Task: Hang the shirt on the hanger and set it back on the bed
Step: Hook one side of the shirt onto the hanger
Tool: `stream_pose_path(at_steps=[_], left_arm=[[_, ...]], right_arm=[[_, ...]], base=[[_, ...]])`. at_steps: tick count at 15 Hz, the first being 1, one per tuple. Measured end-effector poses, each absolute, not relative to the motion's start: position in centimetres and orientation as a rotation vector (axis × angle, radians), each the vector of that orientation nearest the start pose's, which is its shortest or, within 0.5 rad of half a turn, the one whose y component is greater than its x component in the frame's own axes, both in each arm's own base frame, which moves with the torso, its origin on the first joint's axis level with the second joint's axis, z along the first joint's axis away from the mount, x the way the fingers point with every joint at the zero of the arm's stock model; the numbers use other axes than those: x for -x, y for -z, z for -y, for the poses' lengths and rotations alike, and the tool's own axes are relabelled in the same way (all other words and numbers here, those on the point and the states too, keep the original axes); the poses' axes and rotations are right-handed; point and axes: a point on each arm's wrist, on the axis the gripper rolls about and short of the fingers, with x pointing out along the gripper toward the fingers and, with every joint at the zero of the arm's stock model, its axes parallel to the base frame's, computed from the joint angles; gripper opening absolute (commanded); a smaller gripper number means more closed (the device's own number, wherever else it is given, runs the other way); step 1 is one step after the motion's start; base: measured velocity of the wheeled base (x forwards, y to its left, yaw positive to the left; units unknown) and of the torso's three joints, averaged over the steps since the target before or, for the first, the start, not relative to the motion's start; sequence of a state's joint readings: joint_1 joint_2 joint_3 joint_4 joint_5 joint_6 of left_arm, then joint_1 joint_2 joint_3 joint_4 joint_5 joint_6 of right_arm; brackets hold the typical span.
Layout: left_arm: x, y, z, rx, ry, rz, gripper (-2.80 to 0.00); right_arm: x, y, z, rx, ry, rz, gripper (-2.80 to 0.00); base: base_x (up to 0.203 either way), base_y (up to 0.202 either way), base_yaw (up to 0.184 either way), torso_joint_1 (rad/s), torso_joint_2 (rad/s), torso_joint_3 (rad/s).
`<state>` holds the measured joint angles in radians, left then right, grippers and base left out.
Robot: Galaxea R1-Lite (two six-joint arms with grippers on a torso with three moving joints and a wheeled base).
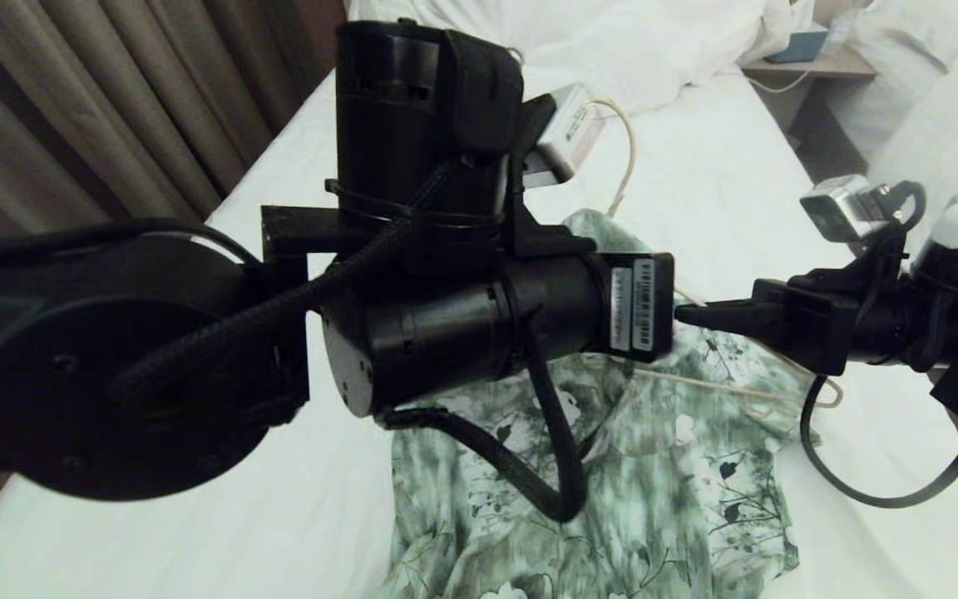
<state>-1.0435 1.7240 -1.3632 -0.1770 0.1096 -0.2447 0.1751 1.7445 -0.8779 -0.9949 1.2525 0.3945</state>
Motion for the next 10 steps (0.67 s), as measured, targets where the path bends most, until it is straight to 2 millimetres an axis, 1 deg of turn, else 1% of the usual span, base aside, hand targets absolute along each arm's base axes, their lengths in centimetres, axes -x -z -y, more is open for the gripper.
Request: stream_pose_path(at_steps=[2, 3, 8, 10], left_arm=[[-15.7, -28.7, 29.7, 0.116, 0.934, -0.273, -2.8], [-15.3, -28.7, 29.9, 0.116, 0.943, -0.274, -2.8], [-15.0, -28.4, 30.2, 0.111, 0.956, -0.281, -2.8], [-14.8, -28.3, 30.2, 0.106, 0.951, -0.28, -2.8]], right_arm=[[-29.8, -22.4, -7.9, -0.247, -1.443, -0.156, -2.8], [-29.6, -22.6, -8.1, -0.244, -1.45, -0.152, -2.8], [-27.7, -24.0, -9.5, -0.258, -1.513, -0.155, -2.8], [-27.3, -24.3, -9.8, -0.261, -1.521, -0.154, -2.8]], base=[[0.0, 0.0, 0.0, 0.0, 0.0, 0.0], [0.0, 0.0, 0.0, 0.0, 0.0, 0.0], [0.0, 0.0, 0.0, 0.0, 0.0, 0.0], [0.0, 0.0, 0.0, 0.0, 0.0, 0.0]])
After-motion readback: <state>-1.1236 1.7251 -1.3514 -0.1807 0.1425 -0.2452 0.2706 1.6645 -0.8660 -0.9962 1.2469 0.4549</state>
